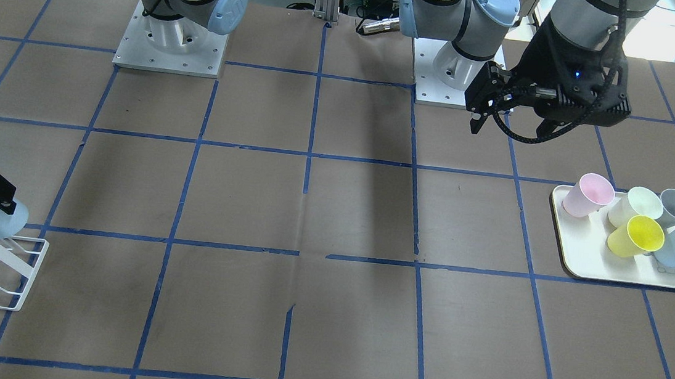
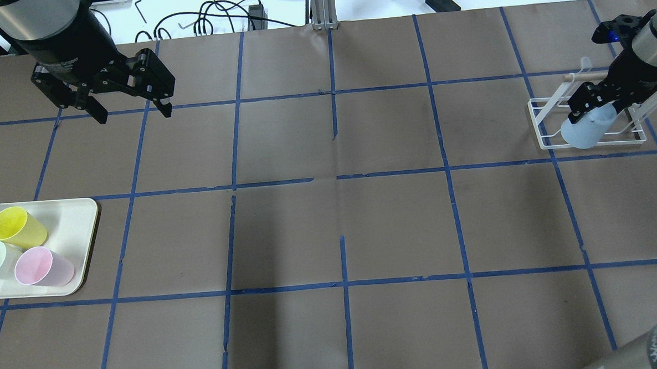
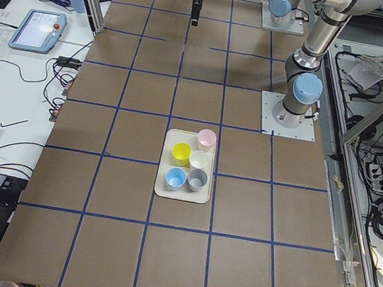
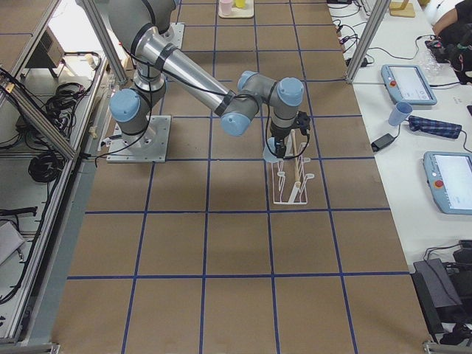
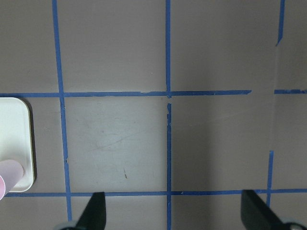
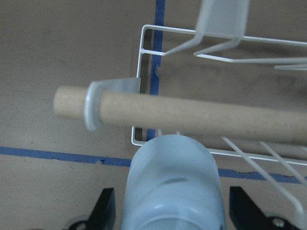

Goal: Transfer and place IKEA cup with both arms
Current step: 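Lower the right gripper and close it on the light-blue cup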

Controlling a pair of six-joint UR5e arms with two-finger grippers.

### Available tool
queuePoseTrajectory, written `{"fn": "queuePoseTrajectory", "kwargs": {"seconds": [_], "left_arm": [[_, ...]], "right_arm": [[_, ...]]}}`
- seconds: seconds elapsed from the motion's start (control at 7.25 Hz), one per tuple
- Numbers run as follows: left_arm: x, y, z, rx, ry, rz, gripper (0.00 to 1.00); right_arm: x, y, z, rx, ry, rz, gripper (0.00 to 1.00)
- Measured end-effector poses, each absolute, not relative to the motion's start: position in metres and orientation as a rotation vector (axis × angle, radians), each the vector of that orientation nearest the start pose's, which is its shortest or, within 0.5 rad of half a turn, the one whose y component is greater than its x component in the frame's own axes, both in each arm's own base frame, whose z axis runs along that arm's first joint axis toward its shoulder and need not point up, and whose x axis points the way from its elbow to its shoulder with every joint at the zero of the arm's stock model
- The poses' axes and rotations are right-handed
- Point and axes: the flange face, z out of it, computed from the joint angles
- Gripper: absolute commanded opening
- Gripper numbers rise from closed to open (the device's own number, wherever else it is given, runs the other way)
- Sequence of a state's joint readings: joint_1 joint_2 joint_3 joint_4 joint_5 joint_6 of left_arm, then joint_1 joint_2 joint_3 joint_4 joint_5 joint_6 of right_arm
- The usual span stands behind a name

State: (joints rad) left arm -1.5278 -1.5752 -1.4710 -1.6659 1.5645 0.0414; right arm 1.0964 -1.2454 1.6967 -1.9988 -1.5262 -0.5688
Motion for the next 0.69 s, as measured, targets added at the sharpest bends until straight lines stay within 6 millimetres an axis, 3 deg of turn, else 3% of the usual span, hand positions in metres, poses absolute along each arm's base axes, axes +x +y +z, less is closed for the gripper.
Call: {"fn": "queuePoseTrajectory", "kwargs": {"seconds": [0.14, 0.41, 0.69], "left_arm": [[-0.1127, -0.4970, 0.5254, -0.002, 3.148, -0.001, 1.00], [-0.1127, -0.4965, 0.5252, -0.001, 3.148, -0.001, 1.00], [-0.1127, -0.4962, 0.5253, 0.004, 3.148, -0.001, 1.00]], "right_arm": [[-0.1446, -0.5845, 0.2924, -0.146, 3.088, -0.003, 0.81], [-0.1441, -0.5845, 0.2922, -0.146, 3.087, -0.001, 0.54], [-0.1440, -0.5844, 0.2912, -0.147, 3.086, 0.002, 0.40]]}}
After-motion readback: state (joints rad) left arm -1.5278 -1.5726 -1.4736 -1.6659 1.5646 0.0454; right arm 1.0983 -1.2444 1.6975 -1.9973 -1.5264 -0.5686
